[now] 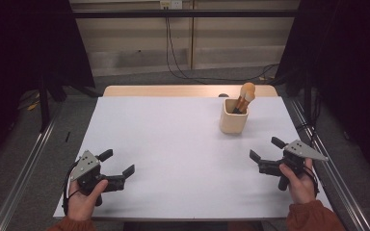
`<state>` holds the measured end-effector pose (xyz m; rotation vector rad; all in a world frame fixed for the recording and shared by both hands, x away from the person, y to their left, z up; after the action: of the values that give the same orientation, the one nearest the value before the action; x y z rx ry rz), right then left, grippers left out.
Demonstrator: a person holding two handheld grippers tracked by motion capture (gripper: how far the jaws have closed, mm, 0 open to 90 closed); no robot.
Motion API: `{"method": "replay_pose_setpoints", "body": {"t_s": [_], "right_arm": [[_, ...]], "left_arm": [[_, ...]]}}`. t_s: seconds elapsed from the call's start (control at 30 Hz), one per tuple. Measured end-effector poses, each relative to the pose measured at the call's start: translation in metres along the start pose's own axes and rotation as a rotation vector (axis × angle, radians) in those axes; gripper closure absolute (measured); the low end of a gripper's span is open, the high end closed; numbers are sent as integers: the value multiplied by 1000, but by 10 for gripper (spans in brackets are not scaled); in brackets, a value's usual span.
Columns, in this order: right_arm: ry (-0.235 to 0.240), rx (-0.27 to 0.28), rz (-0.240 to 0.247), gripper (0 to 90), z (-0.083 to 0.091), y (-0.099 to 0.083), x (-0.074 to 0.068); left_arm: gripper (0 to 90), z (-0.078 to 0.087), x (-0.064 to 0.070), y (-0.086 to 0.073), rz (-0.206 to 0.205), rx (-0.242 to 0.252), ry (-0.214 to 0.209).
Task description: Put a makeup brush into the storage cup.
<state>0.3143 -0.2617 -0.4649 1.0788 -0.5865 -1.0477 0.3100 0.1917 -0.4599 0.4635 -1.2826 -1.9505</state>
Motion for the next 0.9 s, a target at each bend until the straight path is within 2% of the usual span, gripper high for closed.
{"method": "replay_pose_setpoints", "body": {"t_s": [0.2, 0.27, 0.43, 0.47, 0.6, 0.7, 0.83, 0.9], "right_arm": [[-4, 8, 18, 8, 8, -10, -4], [-10, 11, 41, 9, 11, -12, -6], [-8, 28, 27, 8, 20, -13, -7], [-13, 21, 36, 9, 22, -16, -6], [-11, -3, 54, 9, 23, -22, -6], [-11, 18, 52, 7, 26, -18, -5], [-10, 7, 46, 7, 23, -20, -4], [-7, 6, 50, 7, 23, -20, -5]], "left_arm": [[28, 1, 2, -1, -1, 0, 1], [28, 2, 2, -1, 1, 0, 4], [28, 5, 1, -2, 4, 5, 7], [28, 5, 1, -2, 7, 7, 9], [28, 6, 1, -2, 3, 8, 8], [28, 6, -1, -1, 2, 8, 9], [28, 5, -1, -2, 12, 4, 5], [28, 4, 0, -3, 2, -4, 2]]}}
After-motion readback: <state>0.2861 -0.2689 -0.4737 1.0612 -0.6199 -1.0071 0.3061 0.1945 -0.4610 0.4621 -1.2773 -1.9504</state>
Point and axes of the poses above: each handheld gripper's, and its own axes: z roughly backward along the jaws, y roughly out of its top, x roughly to its right, the point moved 8 cm from there along -z, roughly forward along the jaws, and after that the axes turned 8 degrees about -x, right-handed, at the moved point
